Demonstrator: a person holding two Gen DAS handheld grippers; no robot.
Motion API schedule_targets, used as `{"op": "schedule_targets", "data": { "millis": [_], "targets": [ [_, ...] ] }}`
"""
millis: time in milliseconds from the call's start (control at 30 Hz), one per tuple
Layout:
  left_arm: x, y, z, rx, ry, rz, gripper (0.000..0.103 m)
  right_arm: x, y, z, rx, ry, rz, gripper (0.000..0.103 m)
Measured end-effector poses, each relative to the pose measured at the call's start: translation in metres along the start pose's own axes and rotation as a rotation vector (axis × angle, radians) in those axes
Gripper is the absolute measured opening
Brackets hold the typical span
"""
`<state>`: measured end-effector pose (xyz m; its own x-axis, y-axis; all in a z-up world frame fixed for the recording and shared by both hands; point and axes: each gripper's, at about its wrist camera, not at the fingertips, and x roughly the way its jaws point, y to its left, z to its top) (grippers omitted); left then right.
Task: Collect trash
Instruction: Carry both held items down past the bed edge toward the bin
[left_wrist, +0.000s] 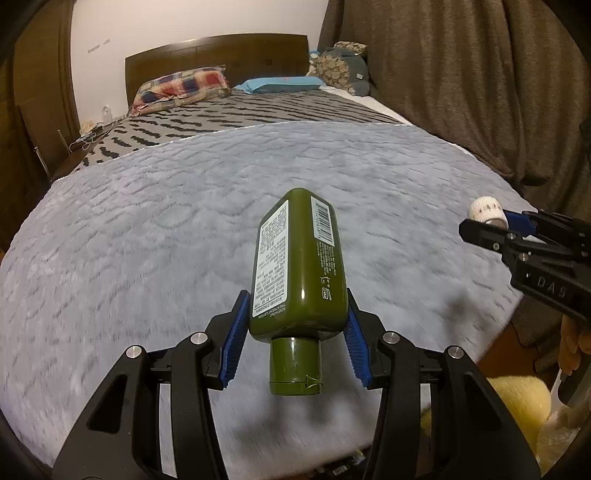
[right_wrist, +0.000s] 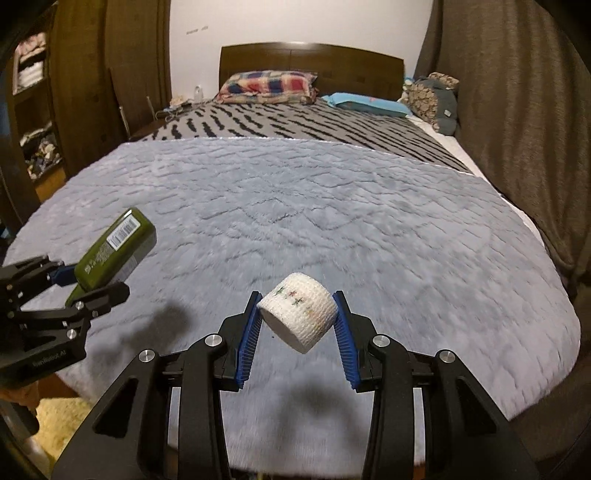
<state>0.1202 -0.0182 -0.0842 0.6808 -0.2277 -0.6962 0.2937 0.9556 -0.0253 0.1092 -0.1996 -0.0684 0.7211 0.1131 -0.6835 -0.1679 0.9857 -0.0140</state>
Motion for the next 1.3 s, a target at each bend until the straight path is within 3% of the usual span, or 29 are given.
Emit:
{"op": "schedule_targets", "data": {
  "millis": [267, 467, 900, 1300],
  "targets": [
    [-0.044, -0.031, -0.057, 0.017, -0.036, 0.011, 0.046, -0.046, 0.004, -0.051, 0.056, -0.043, 0.033, 0.04],
    [-0.06, -0.048, -0.101, 0.012, -0.03, -0.009, 0.046, -0.05, 0.007, -0.108, 0.116, 0.013, 0.113, 0.04],
    [-0.02, -0.055, -0.194, -0.013, 0.189, -0.059, 0.046, -0.01, 0.023, -0.191, 0.09, 0.221, 0.146, 0.04],
    [0.063, -0.06, -0.255, -0.015, 0.406, -0.084, 0.046, 0.071, 0.033, -0.252, 0.092, 0.46, 0.151, 0.04]
  ]
}}
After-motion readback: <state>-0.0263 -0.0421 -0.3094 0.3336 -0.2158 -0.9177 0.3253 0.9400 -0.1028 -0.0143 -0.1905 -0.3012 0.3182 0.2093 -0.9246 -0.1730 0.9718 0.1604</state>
